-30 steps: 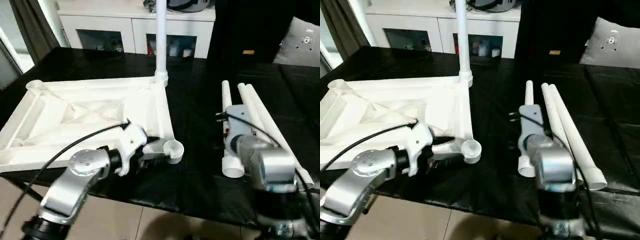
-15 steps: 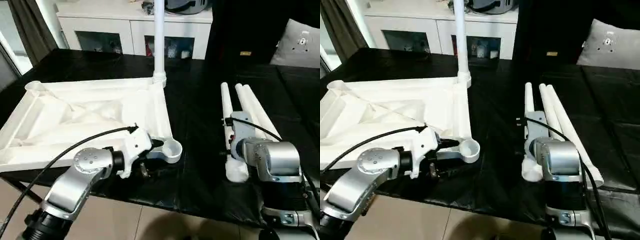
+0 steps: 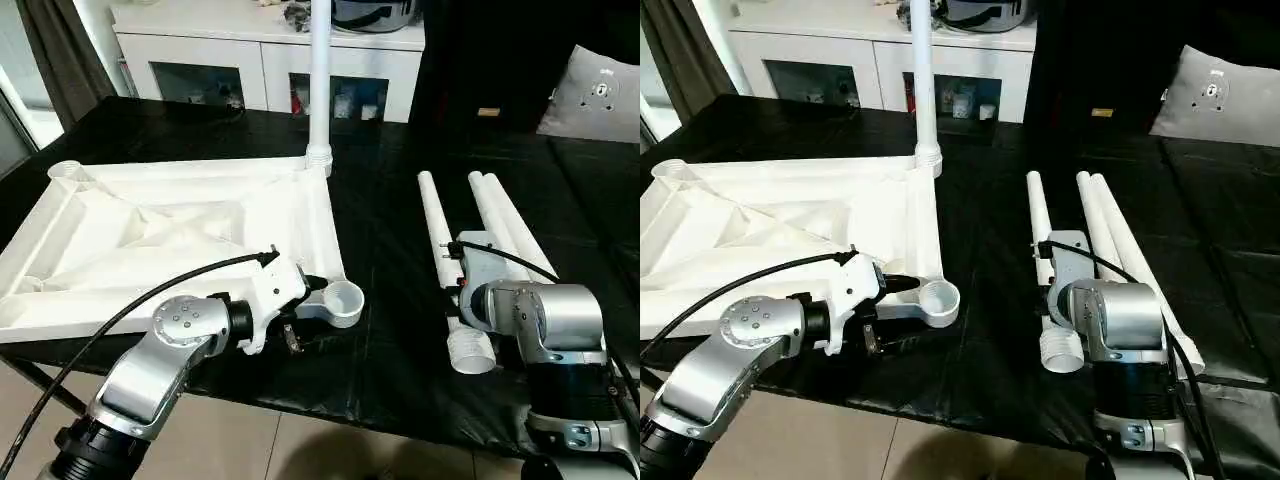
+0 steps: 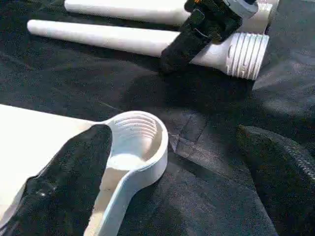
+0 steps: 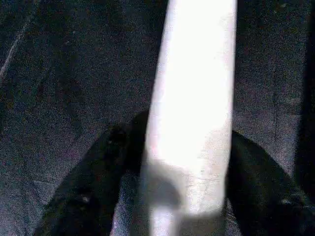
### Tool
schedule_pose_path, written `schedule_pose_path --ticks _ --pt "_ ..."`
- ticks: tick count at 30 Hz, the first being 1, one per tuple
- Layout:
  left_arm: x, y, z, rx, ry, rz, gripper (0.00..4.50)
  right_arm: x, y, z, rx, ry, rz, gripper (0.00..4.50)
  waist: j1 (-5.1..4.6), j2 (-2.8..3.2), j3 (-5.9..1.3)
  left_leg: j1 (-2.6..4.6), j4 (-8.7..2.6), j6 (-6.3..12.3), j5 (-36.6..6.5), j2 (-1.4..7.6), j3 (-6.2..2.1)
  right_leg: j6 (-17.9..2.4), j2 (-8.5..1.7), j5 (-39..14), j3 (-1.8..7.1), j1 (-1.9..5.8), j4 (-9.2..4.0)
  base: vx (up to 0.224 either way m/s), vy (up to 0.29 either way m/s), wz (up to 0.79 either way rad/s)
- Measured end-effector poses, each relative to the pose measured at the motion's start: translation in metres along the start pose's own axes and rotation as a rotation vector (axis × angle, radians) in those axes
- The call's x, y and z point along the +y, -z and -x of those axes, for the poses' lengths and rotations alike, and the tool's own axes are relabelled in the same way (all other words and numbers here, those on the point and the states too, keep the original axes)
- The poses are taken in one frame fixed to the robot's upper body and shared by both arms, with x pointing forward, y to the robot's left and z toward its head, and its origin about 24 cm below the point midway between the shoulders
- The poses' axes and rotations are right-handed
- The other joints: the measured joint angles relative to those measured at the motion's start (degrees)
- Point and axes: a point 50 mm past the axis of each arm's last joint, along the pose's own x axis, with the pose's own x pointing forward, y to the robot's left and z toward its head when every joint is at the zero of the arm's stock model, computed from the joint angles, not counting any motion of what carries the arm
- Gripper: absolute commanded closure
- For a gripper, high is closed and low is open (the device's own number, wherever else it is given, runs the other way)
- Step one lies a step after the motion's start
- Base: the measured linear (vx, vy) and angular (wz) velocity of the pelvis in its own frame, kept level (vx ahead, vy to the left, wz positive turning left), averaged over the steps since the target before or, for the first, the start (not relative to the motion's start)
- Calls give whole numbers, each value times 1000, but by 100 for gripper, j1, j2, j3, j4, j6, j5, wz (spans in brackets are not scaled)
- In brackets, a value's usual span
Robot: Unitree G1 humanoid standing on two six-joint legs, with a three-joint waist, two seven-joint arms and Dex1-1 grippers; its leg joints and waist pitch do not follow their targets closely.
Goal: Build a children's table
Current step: Pick table leg
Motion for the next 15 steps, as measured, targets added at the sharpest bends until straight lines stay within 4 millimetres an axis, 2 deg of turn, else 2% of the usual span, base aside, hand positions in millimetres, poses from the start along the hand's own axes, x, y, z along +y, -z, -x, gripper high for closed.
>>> schedule_pose_path --ticks 6,11,15 --pt "5 -4 12 -12 -40 -18 0 0 0 0 -5 0 -3 221 -4 -2 -1 2 0 0 0 1 0 0 3 0 1 0 1 0 0 0" --pt "7 -3 12 -12 -97 -10 0 6 -1 -2 -32 -29 -24 261 -5 -11 -7 3 0 0 0 1 0 0 3 0 3 1 0 0 0 0" --pt "10 -9 8 -47 -132 -8 0 8 -4 -4 -91 -50 -66 265 -1 -25 -2 6 0 0 0 0 0 0 3 0 6 5 0 0 0 0"
